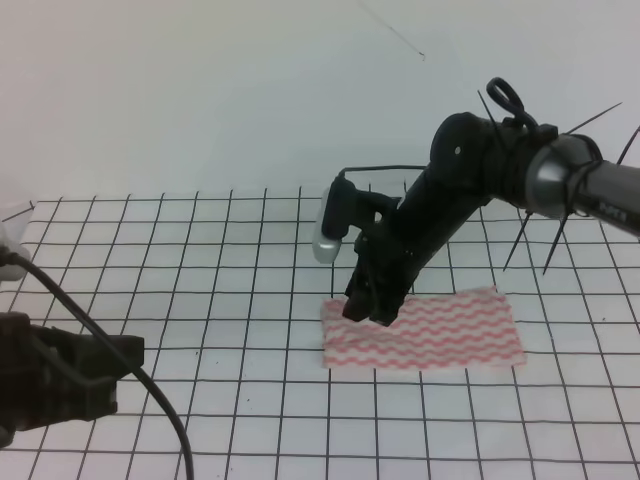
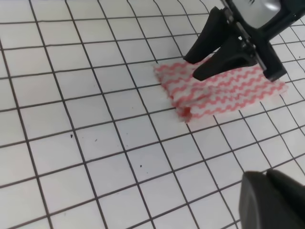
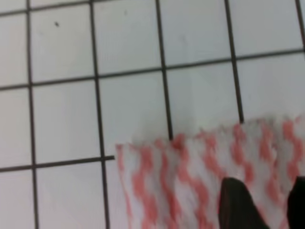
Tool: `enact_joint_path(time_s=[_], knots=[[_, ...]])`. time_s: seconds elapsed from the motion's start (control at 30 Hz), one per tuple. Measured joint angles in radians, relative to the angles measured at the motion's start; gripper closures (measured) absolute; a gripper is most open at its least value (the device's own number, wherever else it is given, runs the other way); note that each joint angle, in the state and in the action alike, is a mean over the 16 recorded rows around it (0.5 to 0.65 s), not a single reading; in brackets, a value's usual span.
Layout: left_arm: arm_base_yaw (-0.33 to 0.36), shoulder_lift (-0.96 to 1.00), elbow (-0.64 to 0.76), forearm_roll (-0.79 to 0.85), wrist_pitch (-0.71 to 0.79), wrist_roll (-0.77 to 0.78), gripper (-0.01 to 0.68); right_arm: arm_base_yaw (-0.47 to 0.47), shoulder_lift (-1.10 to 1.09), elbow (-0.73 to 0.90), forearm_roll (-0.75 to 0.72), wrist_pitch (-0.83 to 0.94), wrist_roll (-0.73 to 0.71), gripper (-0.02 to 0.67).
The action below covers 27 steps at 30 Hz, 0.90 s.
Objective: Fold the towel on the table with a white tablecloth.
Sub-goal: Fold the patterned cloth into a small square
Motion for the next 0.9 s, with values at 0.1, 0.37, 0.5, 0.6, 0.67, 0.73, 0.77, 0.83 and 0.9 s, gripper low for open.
enact_joint_path(time_s=[0.1,0.37,0.5,0.6,0.67,0.73,0.77,0.83,0.9], knots=[[0.0,0.0,0.0,0.001,0.001,0.0,0.673,0.0,0.012,0.0,-0.027,-0.026,0.016,0.429],[0.0,0.0,0.0,0.004,0.006,0.0,0.673,0.0,0.041,-0.002,-0.076,-0.065,0.054,0.471],[0.0,0.0,0.0,0.005,0.008,0.0,0.672,0.0,0.041,-0.002,-0.092,-0.083,0.071,0.486],[0.0,0.0,0.0,0.005,0.009,-0.001,0.673,0.0,0.037,-0.002,-0.1,-0.092,0.083,0.51],[0.0,0.0,0.0,0.005,0.009,-0.001,0.673,0.0,0.035,-0.002,-0.103,-0.098,0.088,0.529],[0.0,0.0,0.0,0.005,0.009,-0.001,0.672,0.0,0.032,-0.002,-0.107,-0.103,0.092,0.549],[0.0,0.0,0.0,0.005,0.009,-0.001,0.672,0.0,0.03,-0.002,-0.109,-0.105,0.093,0.559],[0.0,0.0,0.0,0.005,0.01,-0.002,0.672,0.0,0.027,-0.001,-0.117,-0.106,0.098,0.58],[0.0,0.0,0.0,0.005,0.01,-0.002,0.672,0.0,0.023,-0.001,-0.127,-0.104,0.105,0.601]])
